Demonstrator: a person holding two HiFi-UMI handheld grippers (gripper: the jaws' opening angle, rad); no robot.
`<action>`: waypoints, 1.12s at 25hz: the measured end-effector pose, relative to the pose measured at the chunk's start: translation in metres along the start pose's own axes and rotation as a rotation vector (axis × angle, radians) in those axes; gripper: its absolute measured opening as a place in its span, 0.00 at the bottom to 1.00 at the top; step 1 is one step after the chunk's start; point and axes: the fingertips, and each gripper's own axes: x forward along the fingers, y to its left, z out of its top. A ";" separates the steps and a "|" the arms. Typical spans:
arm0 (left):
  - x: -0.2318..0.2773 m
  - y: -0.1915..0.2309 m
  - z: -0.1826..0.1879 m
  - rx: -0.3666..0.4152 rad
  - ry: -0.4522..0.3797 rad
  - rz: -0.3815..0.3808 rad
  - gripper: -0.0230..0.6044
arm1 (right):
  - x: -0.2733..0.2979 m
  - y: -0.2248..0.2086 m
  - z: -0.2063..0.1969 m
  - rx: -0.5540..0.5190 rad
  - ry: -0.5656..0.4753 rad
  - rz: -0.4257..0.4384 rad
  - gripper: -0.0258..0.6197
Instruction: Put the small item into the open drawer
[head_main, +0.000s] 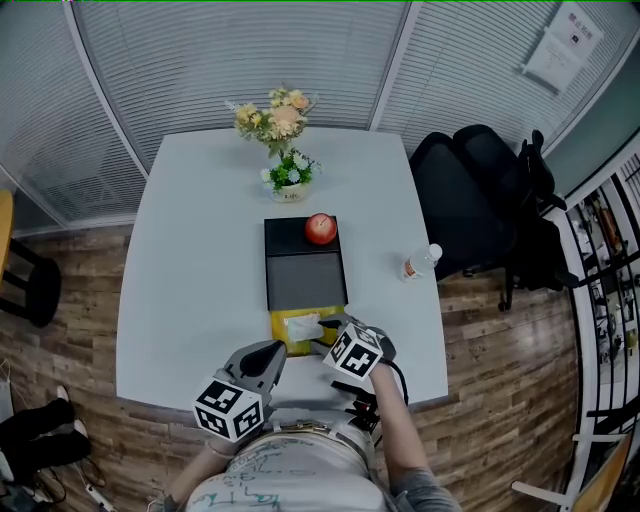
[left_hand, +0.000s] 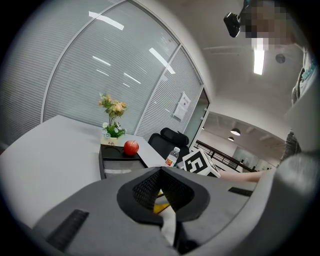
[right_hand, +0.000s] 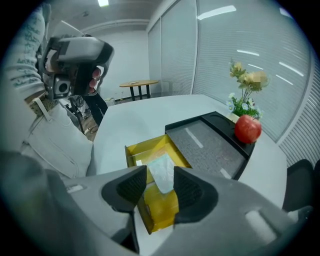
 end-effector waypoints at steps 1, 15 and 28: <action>0.000 0.000 -0.001 -0.001 0.001 -0.001 0.03 | -0.001 0.001 0.000 -0.002 -0.001 -0.004 0.28; 0.001 0.000 0.000 -0.005 0.008 -0.005 0.03 | -0.018 0.013 0.004 -0.039 -0.049 0.005 0.04; 0.004 0.005 -0.001 -0.020 0.015 -0.002 0.03 | -0.031 0.023 0.020 -0.081 -0.155 0.011 0.04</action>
